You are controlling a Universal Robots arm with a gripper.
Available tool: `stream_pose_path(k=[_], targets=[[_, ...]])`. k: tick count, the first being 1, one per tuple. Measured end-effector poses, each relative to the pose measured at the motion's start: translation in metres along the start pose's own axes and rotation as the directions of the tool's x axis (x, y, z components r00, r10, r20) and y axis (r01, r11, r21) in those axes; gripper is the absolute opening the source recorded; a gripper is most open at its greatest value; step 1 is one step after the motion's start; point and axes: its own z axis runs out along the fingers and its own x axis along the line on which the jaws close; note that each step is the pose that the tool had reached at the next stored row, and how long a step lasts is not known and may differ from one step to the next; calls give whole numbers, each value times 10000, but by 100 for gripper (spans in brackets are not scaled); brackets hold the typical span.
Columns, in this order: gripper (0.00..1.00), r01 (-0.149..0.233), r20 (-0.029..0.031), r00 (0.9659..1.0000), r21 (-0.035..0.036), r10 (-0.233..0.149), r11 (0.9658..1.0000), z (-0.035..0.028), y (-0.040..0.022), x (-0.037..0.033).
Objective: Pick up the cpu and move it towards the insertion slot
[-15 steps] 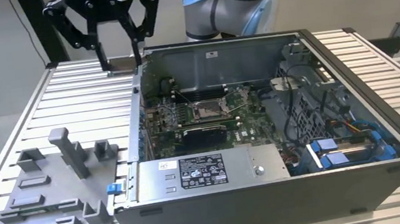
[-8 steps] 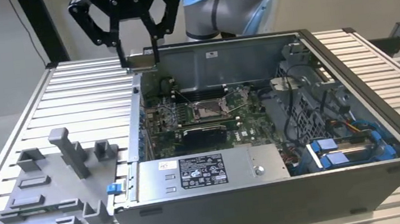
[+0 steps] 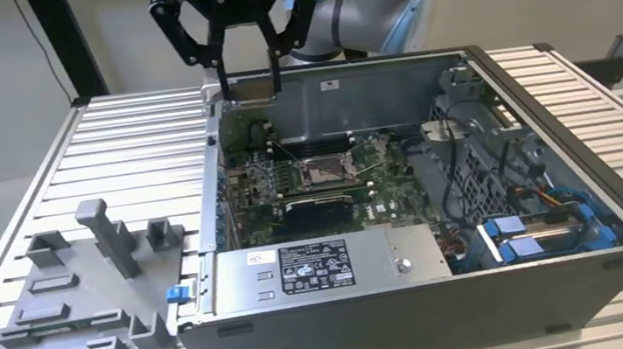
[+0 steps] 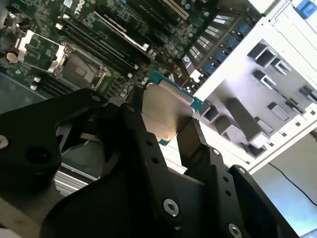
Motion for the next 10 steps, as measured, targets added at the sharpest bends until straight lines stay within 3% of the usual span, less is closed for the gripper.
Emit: stream_pose_path(k=[10], targets=[[0, 13, -1, 10000, 0, -13, 10000, 12, 19, -325]])
